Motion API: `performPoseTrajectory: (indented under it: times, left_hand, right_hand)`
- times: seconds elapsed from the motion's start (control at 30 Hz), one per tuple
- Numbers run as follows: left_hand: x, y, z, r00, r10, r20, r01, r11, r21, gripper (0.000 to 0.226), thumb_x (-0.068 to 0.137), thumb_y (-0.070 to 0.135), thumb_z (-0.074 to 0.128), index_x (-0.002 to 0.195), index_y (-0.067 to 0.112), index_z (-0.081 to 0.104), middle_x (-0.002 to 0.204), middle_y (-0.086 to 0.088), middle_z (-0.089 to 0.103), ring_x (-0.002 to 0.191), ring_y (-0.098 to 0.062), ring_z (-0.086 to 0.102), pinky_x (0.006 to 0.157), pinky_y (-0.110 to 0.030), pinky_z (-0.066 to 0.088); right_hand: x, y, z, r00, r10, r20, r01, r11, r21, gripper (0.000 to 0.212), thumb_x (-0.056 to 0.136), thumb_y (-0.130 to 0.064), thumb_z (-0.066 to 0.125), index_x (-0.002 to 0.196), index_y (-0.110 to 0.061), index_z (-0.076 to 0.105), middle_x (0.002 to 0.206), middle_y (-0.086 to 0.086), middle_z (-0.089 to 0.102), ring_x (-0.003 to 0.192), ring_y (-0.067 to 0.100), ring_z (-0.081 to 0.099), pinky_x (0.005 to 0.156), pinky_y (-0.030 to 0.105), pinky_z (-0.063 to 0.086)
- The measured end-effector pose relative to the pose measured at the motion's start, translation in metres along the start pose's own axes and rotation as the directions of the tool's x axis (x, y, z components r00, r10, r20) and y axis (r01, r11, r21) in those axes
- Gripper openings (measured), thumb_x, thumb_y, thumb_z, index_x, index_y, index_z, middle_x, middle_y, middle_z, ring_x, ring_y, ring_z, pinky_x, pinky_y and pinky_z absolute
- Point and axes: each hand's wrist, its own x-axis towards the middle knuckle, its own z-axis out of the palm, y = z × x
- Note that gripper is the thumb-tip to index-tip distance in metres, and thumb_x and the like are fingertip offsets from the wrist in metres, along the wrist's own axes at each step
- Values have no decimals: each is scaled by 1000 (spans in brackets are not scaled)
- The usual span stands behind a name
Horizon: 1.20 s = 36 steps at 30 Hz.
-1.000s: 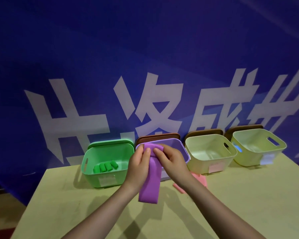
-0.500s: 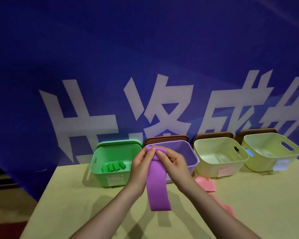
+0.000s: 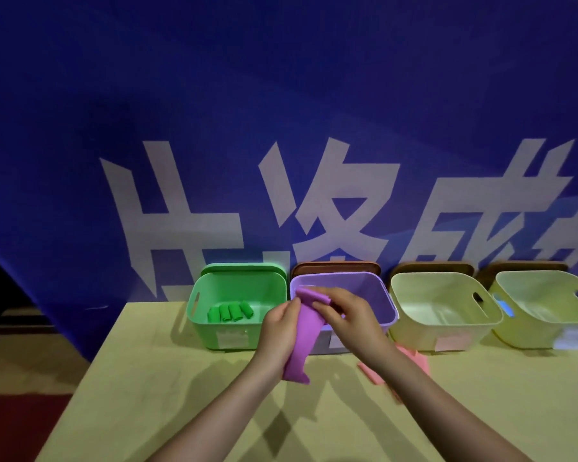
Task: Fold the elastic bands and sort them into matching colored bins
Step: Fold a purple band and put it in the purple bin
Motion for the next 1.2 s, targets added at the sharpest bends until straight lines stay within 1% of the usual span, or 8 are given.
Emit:
performPoseTrajectory:
  times: [0.13,0.23,0.4,0.6,0.77,0.97,1.1,1.2]
  left_hand:
    - [-4,1,-3,988,-109,105,119,988,-97,34,90,40,44,79,18,68,79,-5,61,68,-20,52,55,-25,41]
    - [-5,1,-1,977,-32,212,62,989,-137,49,86,56,43,82,20,75,93,-8,69,77,-22,59,59,-25,44]
    - [-7,5,3,974,61,216,-52,997,-49,36,97,37,48,83,17,74,71,11,68,60,-7,59,44,-24,40]
    - [0,3,3,979,61,194,-46,996,-83,20,97,24,50,88,16,66,68,5,67,59,-9,59,52,-30,42]
    - [3,-1,4,975,124,184,-112,991,-74,17,100,17,47,95,19,63,78,-5,65,63,-14,58,56,-29,46]
    - [0,-3,3,982,159,97,-151,985,-86,21,98,9,45,86,15,61,69,5,61,52,-1,55,50,-19,45]
    - [4,-2,4,968,235,89,-231,972,-50,21,97,22,52,83,6,59,72,-1,58,64,-10,50,56,-20,42]
    - [6,-3,5,956,284,79,-280,959,-52,25,98,20,52,87,-3,56,76,-4,58,69,-12,50,62,-23,42]
  right_hand:
    - [-2,5,-11,983,-102,151,127,977,-168,38,93,-26,53,125,-48,54,84,-12,55,77,-5,51,72,17,42]
    - [-2,12,-17,981,-87,173,121,972,-199,34,95,-23,54,126,-34,61,83,-21,51,79,-6,51,71,13,40]
    - [-3,10,-30,967,-104,230,157,962,-222,33,95,-34,51,127,-29,61,84,-14,51,79,3,52,74,19,43]
    - [-11,-4,-23,945,290,149,-321,905,278,38,96,-38,45,127,-20,59,90,-4,63,77,4,57,79,19,46]
    - [-8,-7,-8,893,425,145,-444,787,429,40,92,-40,49,76,-5,55,64,9,53,60,16,50,64,27,42]
    - [-6,-11,-2,939,329,97,-343,894,290,29,97,-16,55,68,-10,58,56,-2,48,52,8,42,53,21,36]
    - [-8,-11,-1,968,245,54,-249,917,310,26,95,-14,57,80,6,64,60,-3,50,56,6,42,54,22,35]
    - [-9,-13,3,971,239,0,-224,911,345,19,94,-13,59,82,-3,69,66,-1,58,61,5,48,57,19,39]
